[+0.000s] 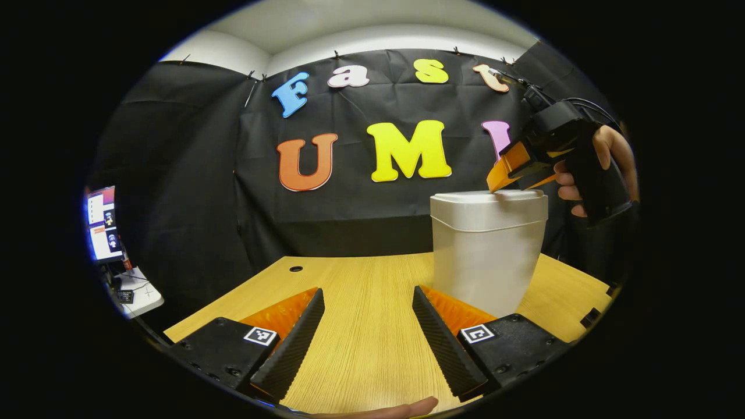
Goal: Press the lid of the desktop garbage bin to open it, pick up the crumpled paper on the desktop and throw it into the bin, then pick up the pop can on the desktop and drop it into the bin, and finally close the garbage bin lid.
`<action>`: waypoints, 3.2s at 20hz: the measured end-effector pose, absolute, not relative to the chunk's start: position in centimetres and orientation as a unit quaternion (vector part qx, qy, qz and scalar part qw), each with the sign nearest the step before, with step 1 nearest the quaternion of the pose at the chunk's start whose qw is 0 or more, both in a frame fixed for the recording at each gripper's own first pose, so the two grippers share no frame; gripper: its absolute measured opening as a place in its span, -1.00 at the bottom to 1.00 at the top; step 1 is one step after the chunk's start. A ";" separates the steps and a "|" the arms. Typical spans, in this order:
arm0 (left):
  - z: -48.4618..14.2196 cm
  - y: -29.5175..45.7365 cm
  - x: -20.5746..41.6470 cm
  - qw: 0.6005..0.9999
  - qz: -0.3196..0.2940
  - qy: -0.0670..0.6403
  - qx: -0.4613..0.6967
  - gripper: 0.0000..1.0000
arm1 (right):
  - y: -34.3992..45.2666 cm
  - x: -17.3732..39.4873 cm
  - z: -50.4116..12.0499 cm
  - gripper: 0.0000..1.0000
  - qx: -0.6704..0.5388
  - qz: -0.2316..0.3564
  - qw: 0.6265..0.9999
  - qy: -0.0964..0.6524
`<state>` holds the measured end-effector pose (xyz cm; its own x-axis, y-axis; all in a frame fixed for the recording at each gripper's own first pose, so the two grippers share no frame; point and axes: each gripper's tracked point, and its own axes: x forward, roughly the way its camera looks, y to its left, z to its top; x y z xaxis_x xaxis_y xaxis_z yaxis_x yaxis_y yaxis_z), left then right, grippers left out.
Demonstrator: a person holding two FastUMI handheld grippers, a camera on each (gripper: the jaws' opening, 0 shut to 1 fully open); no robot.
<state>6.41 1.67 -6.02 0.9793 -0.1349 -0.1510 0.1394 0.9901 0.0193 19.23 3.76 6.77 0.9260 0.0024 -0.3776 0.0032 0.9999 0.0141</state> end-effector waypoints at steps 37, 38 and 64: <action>-8.2 0.4 7.8 0.993 -0.059 0.098 0.010 0.97 | 2.7 15.8 7.8 0.90 -0.030 -0.003 0.999 -0.018; -8.1 0.6 7.7 0.994 -0.058 0.097 0.009 0.96 | 2.6 15.2 8.7 0.91 -0.028 -0.005 0.999 -0.032; -4.4 0.0 5.0 0.997 -0.067 0.044 0.004 0.96 | -8.9 0.2 -1.5 0.91 -0.001 -0.104 0.994 0.026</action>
